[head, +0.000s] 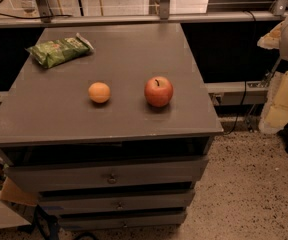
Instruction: Pick apple
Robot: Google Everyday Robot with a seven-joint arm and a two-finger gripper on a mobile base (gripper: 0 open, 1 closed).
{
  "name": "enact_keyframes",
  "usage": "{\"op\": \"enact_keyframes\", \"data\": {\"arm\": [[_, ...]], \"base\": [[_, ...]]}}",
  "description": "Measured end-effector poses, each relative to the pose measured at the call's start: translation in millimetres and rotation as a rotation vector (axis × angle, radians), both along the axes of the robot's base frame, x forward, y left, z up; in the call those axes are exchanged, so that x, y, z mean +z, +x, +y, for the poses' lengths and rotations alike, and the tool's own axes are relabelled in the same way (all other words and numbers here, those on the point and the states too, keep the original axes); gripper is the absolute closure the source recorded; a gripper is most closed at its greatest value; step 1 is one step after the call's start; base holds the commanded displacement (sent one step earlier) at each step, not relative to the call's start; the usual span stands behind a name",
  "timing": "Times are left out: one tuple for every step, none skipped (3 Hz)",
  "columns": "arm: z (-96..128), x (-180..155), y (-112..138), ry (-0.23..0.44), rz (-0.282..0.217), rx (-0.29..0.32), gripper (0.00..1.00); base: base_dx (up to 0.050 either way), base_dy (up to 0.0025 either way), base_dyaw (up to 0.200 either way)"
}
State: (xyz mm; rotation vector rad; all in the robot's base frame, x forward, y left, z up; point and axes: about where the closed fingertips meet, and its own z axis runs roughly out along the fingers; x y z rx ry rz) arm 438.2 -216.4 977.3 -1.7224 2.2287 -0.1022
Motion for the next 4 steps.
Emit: {"op": "enact_keyframes", "data": {"arm": [[0, 0, 0, 0.000, 0.000, 0.000, 0.00], [0, 0, 0, 0.000, 0.000, 0.000, 0.00], [24, -16, 6, 0.086, -0.002, 0.029, 0.00], [67, -44, 14, 0.234, -0.013, 0.081, 0.00]], "base": [[0.098, 0.00000, 0.000], [0.000, 0.00000, 0.000], [0.000, 0.00000, 0.000], [0.000, 0.00000, 0.000]]}}
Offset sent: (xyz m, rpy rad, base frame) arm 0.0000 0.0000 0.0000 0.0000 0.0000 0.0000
